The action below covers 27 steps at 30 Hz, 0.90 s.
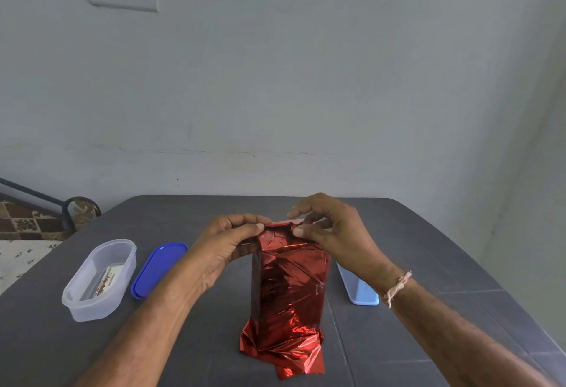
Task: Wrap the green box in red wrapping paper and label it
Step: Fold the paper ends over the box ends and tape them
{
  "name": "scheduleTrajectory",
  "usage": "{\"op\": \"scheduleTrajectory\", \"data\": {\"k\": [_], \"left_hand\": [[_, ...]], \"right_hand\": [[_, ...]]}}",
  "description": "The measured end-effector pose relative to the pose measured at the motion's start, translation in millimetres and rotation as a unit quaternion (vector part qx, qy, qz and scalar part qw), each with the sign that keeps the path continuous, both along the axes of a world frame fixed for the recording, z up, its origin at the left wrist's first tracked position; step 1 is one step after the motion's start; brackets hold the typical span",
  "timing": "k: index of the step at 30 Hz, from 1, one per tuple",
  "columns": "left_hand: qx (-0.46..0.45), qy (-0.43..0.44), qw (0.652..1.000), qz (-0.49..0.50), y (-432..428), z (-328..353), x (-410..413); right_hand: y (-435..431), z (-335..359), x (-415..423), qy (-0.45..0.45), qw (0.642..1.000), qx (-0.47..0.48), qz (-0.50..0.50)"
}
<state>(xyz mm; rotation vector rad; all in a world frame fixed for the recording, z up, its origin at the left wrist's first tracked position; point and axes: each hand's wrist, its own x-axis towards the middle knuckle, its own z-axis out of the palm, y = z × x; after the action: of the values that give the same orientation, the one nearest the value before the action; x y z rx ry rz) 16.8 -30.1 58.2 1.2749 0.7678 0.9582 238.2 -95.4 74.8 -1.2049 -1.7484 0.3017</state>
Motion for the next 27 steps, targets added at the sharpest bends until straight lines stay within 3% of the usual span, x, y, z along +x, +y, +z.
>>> {"op": "scheduleTrajectory", "data": {"k": [4,9,19,22,27], "left_hand": [[-0.006,-0.002,1.000,0.003,-1.5,0.4,0.1],[-0.004,-0.002,1.000,0.007,-2.5,0.9,-0.1],[-0.002,0.015,1.000,0.017,-3.5,1.6,3.1],[0.024,0.033,0.999,0.023,-4.9,3.7,3.3],[0.114,0.054,0.992,0.029,-7.0,13.0,11.2]], "right_hand": [[0.9,-2.3,-2.0,0.005,1.000,0.029,-0.005],[-0.2,-4.8,-5.7,0.078,0.997,0.017,-0.001],[-2.1,-2.6,1.3,0.015,1.000,0.005,-0.002],[1.7,-3.4,-2.6,0.014,0.999,0.011,-0.034],[7.3,1.3,-10.3,0.101,0.992,-0.031,-0.062]]}}
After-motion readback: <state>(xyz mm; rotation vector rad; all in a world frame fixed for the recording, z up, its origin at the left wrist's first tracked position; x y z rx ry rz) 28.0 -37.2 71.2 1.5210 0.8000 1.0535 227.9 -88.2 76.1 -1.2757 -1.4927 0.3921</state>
